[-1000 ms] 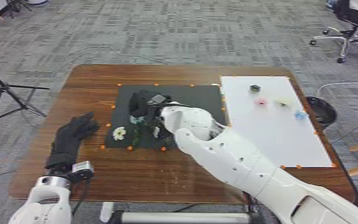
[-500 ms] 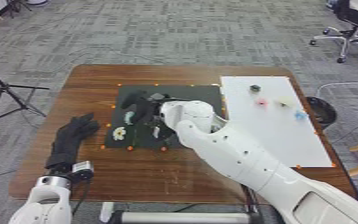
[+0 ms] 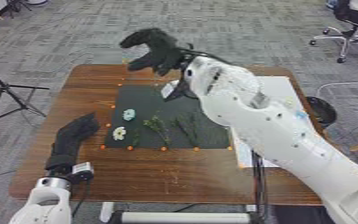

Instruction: Arrange flowers

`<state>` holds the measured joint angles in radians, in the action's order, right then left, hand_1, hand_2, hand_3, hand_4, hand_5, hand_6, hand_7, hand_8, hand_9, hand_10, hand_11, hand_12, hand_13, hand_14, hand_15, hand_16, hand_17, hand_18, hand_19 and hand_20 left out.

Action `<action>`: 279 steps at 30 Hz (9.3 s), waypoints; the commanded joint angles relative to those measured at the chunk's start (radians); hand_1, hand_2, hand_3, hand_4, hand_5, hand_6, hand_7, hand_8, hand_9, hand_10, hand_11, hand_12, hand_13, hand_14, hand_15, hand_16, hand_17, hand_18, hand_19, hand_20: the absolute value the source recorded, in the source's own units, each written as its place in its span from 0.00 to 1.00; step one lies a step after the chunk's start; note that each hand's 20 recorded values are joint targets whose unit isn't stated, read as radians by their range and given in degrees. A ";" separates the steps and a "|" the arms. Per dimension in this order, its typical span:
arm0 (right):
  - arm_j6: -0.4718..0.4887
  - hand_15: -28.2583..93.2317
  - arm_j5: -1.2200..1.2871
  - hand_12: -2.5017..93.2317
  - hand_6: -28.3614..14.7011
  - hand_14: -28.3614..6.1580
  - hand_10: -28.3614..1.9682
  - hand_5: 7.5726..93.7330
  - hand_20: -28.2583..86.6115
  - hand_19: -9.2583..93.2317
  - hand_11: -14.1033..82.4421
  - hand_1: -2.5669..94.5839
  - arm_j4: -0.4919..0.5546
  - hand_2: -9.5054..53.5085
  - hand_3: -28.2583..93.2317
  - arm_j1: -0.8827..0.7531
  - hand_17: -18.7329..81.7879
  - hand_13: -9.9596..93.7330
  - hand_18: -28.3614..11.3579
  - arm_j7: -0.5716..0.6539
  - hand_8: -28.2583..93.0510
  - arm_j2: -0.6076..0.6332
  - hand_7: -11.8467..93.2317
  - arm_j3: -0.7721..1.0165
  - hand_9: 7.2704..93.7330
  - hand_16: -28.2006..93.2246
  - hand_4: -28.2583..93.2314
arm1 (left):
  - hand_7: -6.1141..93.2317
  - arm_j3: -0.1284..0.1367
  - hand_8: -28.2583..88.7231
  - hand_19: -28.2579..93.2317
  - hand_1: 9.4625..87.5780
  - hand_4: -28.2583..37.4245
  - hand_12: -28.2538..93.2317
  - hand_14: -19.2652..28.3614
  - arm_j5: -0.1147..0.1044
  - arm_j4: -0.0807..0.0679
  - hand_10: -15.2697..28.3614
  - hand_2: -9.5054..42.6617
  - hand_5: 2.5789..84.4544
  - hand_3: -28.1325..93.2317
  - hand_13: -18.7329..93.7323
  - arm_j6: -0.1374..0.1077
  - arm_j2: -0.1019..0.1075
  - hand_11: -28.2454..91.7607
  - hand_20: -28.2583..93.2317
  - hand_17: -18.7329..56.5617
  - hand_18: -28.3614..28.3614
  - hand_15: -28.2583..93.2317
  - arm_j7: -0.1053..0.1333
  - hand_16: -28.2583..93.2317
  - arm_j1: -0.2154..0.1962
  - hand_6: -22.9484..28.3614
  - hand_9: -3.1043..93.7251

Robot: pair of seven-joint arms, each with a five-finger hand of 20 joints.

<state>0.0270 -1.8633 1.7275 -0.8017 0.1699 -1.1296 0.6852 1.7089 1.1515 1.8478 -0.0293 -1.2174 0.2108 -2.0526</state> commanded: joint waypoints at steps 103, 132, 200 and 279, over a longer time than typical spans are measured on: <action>0.042 0.72 0.084 0.43 0.79 0.82 0.77 0.82 0.74 0.95 0.20 0.61 -0.024 0.00 0.70 -0.029 0.65 0.93 0.24 -0.081 0.30 0.106 0.35 -0.214 0.96 0.54 0.09 | 0.17 0.023 0.19 0.32 0.07 0.00 0.34 0.76 0.003 0.027 0.63 0.34 0.49 0.83 0.48 0.017 -0.022 0.35 0.37 0.28 0.75 0.35 -0.014 0.27 -0.065 0.47 0.47; -0.124 0.74 -0.222 0.39 0.76 0.76 0.67 0.83 0.74 0.95 0.20 0.64 -0.260 0.00 0.69 -0.072 0.64 0.92 0.22 -0.067 0.30 -0.031 0.33 -0.246 0.94 0.54 0.09 | 0.17 0.000 0.18 0.30 0.08 0.00 0.33 0.76 0.007 0.007 0.66 0.33 0.50 0.82 0.47 0.016 -0.025 0.36 0.36 0.21 0.74 0.35 -0.019 0.28 -0.024 0.51 0.48; -0.150 0.38 -0.252 0.17 0.56 0.40 0.51 0.43 0.62 0.62 0.21 0.32 -0.085 0.00 0.77 -0.398 0.41 0.66 0.17 0.158 0.18 0.366 0.20 0.368 0.46 0.43 0.11 | 0.20 0.079 0.18 0.32 0.09 0.00 0.33 0.72 -0.059 0.094 0.67 0.36 0.59 0.83 0.48 -0.222 -0.008 0.39 0.38 0.34 0.68 0.34 0.148 0.26 -0.093 0.50 0.52; 0.000 0.66 0.092 0.38 0.68 0.67 0.56 0.84 0.79 0.83 0.20 0.68 0.143 0.00 0.69 0.128 0.57 0.89 0.16 0.019 0.29 0.430 0.32 -0.366 0.91 0.51 0.08 | 0.20 0.288 0.18 0.42 0.17 0.00 0.34 0.78 -0.004 0.165 0.67 0.29 0.58 0.82 0.52 -0.115 -0.036 0.40 0.42 0.30 0.77 0.42 0.130 0.25 -0.177 0.51 0.54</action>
<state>-0.0378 -1.7357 1.8492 -0.7773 0.2316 -0.6102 0.4206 1.9898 1.1494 2.0049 -0.1667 -1.2426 0.3290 -2.2156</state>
